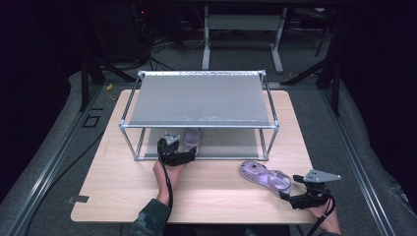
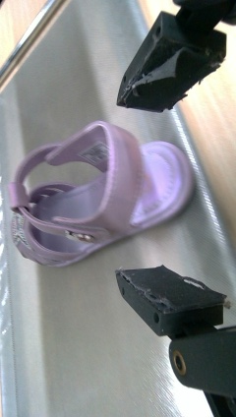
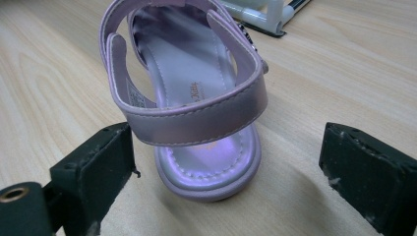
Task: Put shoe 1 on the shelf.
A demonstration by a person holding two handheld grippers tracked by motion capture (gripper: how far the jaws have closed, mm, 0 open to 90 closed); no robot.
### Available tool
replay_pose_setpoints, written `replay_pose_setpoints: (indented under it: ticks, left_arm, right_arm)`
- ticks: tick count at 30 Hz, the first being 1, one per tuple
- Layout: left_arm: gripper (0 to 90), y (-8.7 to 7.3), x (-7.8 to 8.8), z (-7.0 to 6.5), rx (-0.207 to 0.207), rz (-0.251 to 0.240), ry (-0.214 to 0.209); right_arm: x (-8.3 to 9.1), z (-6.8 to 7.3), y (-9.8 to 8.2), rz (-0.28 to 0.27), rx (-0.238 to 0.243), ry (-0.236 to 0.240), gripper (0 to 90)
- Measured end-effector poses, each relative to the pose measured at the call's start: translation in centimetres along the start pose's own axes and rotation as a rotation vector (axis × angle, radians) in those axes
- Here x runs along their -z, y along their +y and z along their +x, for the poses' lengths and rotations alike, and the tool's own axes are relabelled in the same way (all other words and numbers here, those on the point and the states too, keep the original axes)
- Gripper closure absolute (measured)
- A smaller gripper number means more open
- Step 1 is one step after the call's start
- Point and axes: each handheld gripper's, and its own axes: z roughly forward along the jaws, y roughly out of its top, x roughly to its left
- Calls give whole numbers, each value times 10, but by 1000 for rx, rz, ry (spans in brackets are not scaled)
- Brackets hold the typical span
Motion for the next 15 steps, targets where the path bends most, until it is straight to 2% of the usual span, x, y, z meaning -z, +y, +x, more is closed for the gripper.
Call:
replay_pose_setpoints:
  ticks: [5,15]
  left_arm:
    - [149,-5,14,6,-27,24,-9]
    - [79,-13,34,11,-50,60,-41]
  right_arm:
    - [1,0,0,-5,6,-8,62]
    - [0,0,0,-5,5,-9,61]
